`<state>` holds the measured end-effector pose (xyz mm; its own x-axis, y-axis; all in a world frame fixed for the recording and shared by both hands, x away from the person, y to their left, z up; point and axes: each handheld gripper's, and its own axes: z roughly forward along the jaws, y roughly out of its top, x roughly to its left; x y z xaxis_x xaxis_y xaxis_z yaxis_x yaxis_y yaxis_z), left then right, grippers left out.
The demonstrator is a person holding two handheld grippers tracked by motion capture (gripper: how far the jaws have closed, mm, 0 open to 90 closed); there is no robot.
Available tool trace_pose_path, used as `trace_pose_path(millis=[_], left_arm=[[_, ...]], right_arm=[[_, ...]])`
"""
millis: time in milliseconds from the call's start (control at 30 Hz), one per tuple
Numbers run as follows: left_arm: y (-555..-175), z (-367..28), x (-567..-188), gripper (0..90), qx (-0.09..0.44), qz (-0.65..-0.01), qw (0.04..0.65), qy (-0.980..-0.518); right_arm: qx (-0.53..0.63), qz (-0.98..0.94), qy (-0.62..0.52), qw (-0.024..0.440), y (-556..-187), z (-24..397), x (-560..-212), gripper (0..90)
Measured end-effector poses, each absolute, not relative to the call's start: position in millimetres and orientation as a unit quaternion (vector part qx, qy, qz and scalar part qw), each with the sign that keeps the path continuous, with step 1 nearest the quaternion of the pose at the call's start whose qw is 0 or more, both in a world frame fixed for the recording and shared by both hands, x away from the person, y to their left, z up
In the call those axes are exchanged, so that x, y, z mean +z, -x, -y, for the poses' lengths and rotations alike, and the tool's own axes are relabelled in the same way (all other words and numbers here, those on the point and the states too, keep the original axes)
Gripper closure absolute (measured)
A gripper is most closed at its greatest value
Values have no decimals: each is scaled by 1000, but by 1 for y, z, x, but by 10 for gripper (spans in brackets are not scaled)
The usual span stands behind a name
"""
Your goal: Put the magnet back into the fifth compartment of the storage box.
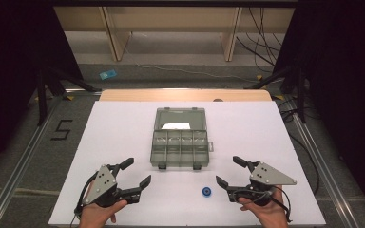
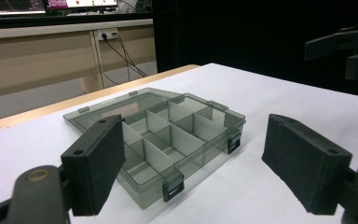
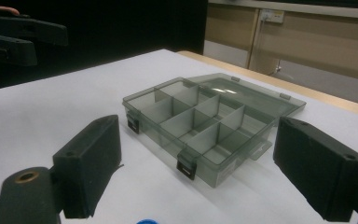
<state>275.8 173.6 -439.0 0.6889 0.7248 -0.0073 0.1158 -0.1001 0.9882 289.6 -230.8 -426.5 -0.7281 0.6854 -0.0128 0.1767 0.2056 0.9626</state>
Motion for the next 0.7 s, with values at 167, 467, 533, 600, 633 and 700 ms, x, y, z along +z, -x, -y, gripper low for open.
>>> trace_pose_path(millis=[167,467,533,600,633,700], left_arm=[[-276,-174,-439,201,255,-300,599,-697],[-276,-173,-439,201,255,-299,600,-697],[-276,-173,-439,201,254,-300,600,-697],[-276,-173,-439,201,254,-299,600,-697],[-276,-173,-439,201,254,-299,600,-697],[-276,-173,-439,201,254,-299,600,-697]], right_arm=[[555,-748,-288,221,-289,230,-426,159],[559,-747,-287,218,-289,229,-426,159],[557,-750,-283,217,-289,229,-426,159],[557,-750,-279,221,-289,229,-426,159],[554,-752,-279,224,-289,229,-425,159],[554,-753,-278,221,-289,229,-425,159]])
